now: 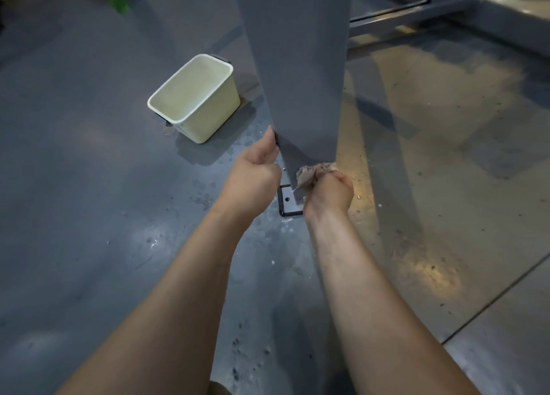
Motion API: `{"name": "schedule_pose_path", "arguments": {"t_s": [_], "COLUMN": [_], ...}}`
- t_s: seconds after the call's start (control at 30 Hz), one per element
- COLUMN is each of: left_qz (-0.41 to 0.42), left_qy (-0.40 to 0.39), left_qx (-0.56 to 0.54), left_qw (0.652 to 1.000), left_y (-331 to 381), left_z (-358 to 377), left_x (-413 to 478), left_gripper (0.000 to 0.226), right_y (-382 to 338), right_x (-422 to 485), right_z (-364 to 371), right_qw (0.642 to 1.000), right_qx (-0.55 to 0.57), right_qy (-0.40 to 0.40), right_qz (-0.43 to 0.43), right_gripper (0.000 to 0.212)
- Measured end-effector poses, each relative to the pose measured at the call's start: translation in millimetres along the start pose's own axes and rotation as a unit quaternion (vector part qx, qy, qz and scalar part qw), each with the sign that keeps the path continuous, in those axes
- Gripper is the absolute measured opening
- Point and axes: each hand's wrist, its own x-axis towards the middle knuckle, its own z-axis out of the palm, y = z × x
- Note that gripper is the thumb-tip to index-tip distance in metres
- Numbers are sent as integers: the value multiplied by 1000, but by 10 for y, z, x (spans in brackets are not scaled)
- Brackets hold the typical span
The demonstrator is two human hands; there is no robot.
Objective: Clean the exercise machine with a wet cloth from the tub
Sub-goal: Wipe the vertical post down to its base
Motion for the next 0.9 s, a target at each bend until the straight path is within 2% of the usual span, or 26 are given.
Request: {"name": "schedule_pose_path", "arguments": {"t_s": [0.13,0.2,0.33,0.4,0.5,0.53,0.6,0.67,0.7,0.73,0.77,0.83,0.87,0.9], "left_qz": [-9,-19,-25,-16,-3,-2,-6,-19,-27,-33,-41,-59,-67,-73], "left_qy": [10,40,123,138,156,166,189,212,218,221,222,205,185,159], "left_qx": [-26,-55,-59,-67,-103,-120,-148,-169,-170,-165,-154,-120,-94,-67], "left_qw": [1000,997,990,988,982,979,971,962,961,961,962,970,976,982], "left_y": [20,37,56,91,186,219,272,295,284,262,244,222,226,239], "left_z": [-3,10,-39,-90,-136,-148,-188,-257,-290,-319,-345,-399,-435,-476], "left_x": [27,37,73,106,129,132,127,114,106,98,81,34,1,-43], "left_gripper": [92,82,62,59,56,54,50,43,37,31,26,19,17,17], "right_y": [-158,-242,-465,-599,-741,-757,-729,-620,-558,-507,-484,-531,-587,-628], "right_x": [-197,-283,-593,-753,-922,-939,-912,-798,-718,-639,-592,-586,-630,-669], "right_z": [169,231,392,494,610,612,542,425,352,274,205,106,84,82], "right_qw": [1000,999,982,957,881,838,728,624,590,570,568,590,609,644], "right_qx": [16,9,-39,-82,-186,-230,-314,-398,-443,-487,-527,-591,-612,-611], "right_qy": [8,0,-46,-76,-108,-112,-117,-131,-143,-157,-172,-195,-201,-206], "right_qz": [-17,-49,-177,-266,-421,-482,-598,-659,-660,-643,-609,-514,-463,-411], "right_gripper": [37,34,29,24,14,10,8,15,18,21,24,24,19,14]}}
